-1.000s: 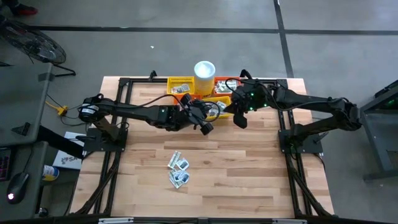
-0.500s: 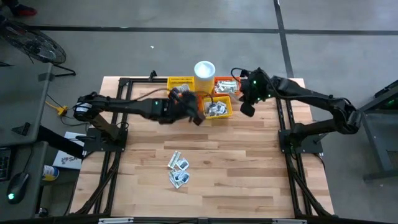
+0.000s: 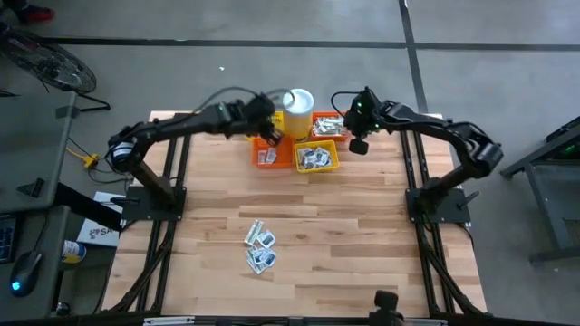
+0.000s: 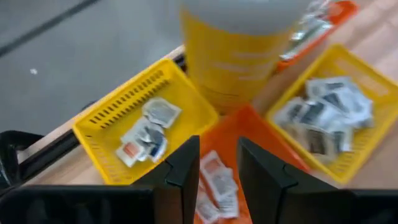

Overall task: Pick & Place First Aid Supplies
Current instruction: Put the green bandage pack into the top orange basket

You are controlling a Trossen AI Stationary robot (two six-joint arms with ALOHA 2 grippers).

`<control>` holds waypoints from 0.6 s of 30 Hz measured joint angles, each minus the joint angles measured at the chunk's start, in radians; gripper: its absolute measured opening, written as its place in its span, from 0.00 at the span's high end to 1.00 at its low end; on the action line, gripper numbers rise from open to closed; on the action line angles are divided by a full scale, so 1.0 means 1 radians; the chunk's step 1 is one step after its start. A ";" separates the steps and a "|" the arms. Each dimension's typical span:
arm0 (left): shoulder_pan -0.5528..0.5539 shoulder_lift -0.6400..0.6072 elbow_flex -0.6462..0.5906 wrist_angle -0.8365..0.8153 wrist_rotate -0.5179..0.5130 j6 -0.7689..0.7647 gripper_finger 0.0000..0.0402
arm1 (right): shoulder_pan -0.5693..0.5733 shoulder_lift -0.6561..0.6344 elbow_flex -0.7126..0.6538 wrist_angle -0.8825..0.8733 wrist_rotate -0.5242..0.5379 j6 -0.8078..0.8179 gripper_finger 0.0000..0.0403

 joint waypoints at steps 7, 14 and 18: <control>0.245 0.003 0.000 0.051 0.242 0.107 0.74 | -0.010 0.076 0.059 0.037 0.099 -0.165 1.00; 0.382 0.015 -0.001 0.058 0.433 0.217 0.74 | -0.001 0.083 0.069 0.107 0.117 -0.179 1.00; 0.418 0.031 0.000 0.071 0.440 0.292 0.74 | -0.002 0.083 0.069 0.138 0.116 -0.179 0.98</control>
